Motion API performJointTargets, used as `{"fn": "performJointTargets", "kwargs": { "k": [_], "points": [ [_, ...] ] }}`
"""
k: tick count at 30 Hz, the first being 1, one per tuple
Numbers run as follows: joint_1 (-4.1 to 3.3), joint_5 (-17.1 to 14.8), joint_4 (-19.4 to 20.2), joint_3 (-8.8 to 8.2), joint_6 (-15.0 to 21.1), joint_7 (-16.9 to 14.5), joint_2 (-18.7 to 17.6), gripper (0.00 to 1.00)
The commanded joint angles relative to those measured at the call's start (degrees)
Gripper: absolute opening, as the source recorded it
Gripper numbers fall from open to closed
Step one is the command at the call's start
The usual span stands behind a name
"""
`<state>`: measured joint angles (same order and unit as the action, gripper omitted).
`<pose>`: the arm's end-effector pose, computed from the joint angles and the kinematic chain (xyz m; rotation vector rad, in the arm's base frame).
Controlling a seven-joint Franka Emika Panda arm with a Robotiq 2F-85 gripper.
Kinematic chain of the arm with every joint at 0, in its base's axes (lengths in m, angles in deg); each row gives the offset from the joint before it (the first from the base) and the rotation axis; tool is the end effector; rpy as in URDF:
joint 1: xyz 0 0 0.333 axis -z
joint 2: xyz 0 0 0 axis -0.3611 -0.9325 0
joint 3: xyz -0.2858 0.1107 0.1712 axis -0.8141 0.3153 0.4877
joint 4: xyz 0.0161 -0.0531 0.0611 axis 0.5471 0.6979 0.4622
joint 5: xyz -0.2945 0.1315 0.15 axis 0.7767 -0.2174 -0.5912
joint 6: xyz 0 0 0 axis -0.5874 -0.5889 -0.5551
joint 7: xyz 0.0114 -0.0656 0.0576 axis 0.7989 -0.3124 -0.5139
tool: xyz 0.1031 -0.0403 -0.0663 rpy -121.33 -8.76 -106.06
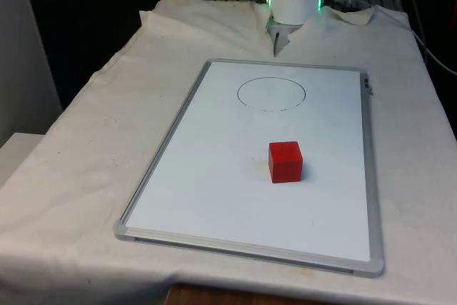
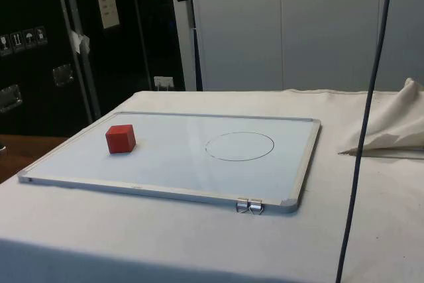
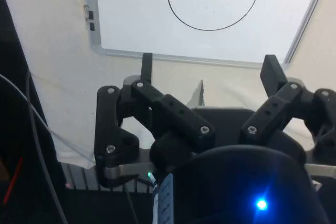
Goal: Push the cube into the marked area.
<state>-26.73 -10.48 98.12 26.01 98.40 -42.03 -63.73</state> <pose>0.5329 0.0008 0.5071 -3.1105 -0.0435 0.1057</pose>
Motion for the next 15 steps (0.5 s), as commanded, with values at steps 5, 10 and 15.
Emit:
{"fn": "performJointTargets", "kwargs": {
  "k": [5, 10, 15],
  "points": [
    [0.0, 0.0, 0.0, 0.0, 0.0, 0.0, 0.0, 0.81],
    [0.0, 0.0, 0.0, 0.0, 0.0, 0.0, 0.0, 0.56],
    [0.0, 0.0, 0.0, 0.0, 0.0, 0.0, 0.0, 0.23]
  ]
}}
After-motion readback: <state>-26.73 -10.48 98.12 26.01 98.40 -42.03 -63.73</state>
